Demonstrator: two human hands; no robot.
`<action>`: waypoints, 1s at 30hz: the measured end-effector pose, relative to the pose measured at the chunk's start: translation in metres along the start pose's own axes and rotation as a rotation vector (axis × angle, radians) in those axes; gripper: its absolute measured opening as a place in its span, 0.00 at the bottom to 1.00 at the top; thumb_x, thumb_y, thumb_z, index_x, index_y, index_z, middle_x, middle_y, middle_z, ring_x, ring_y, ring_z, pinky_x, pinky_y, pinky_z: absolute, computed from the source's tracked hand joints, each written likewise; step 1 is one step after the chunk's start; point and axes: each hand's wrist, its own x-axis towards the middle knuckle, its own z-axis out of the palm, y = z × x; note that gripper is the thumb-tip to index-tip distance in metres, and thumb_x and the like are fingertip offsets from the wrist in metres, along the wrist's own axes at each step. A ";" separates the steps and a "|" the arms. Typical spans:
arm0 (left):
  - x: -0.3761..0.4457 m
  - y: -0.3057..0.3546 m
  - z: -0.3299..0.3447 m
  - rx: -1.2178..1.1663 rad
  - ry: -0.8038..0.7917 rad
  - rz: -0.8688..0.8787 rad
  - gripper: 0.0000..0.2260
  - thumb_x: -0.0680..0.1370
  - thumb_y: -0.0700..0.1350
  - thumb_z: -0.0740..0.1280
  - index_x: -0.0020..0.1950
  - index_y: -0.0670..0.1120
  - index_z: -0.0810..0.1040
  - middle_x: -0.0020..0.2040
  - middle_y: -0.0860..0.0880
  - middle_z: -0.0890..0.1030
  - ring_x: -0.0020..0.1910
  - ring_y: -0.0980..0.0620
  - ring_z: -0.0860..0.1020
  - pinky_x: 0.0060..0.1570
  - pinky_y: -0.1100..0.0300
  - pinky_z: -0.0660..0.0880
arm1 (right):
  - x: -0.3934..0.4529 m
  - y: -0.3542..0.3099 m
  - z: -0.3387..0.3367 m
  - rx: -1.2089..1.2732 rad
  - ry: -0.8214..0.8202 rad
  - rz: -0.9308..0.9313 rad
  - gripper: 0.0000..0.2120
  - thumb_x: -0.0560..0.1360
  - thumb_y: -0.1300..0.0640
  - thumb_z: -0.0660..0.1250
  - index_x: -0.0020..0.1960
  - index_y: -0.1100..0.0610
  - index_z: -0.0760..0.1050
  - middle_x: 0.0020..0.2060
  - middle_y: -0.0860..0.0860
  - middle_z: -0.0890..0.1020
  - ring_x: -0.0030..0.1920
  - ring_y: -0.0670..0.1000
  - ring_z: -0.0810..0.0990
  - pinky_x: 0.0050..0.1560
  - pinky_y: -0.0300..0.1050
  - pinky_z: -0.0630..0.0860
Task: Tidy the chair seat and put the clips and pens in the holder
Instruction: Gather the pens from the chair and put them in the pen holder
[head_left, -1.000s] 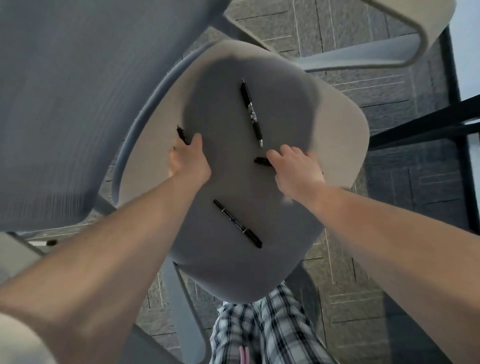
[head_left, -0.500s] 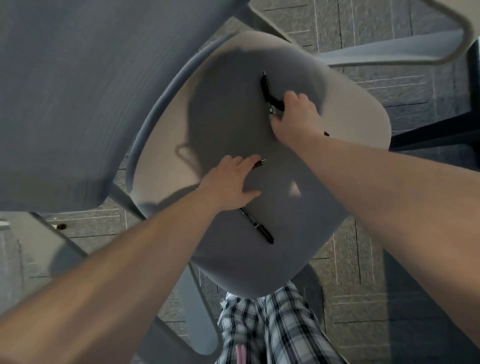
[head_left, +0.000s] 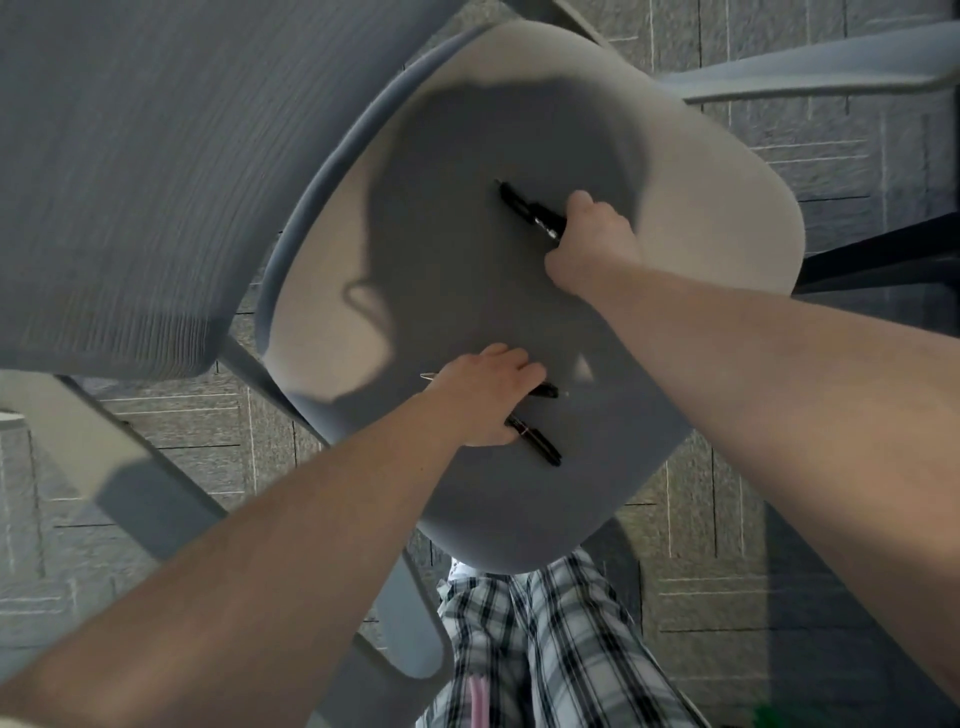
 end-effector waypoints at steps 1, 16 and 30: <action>-0.001 0.002 0.001 0.015 -0.009 -0.001 0.23 0.72 0.50 0.69 0.64 0.47 0.67 0.60 0.48 0.71 0.62 0.46 0.70 0.54 0.50 0.72 | -0.002 0.003 0.001 -0.017 -0.012 0.008 0.16 0.73 0.61 0.63 0.59 0.61 0.66 0.60 0.62 0.74 0.62 0.63 0.72 0.56 0.52 0.71; -0.032 0.011 -0.031 0.018 0.067 -0.271 0.10 0.75 0.41 0.58 0.56 0.44 0.69 0.56 0.43 0.77 0.56 0.40 0.75 0.48 0.50 0.69 | -0.079 0.048 -0.022 0.166 -0.067 0.044 0.05 0.72 0.65 0.56 0.46 0.58 0.66 0.43 0.56 0.74 0.46 0.59 0.73 0.42 0.46 0.67; -0.043 0.156 -0.139 -0.559 0.387 -0.183 0.03 0.80 0.39 0.58 0.51 0.44 0.64 0.42 0.46 0.70 0.42 0.46 0.68 0.39 0.57 0.63 | -0.234 0.132 -0.112 0.921 0.354 0.365 0.05 0.76 0.66 0.56 0.45 0.60 0.69 0.37 0.54 0.72 0.39 0.54 0.70 0.34 0.42 0.66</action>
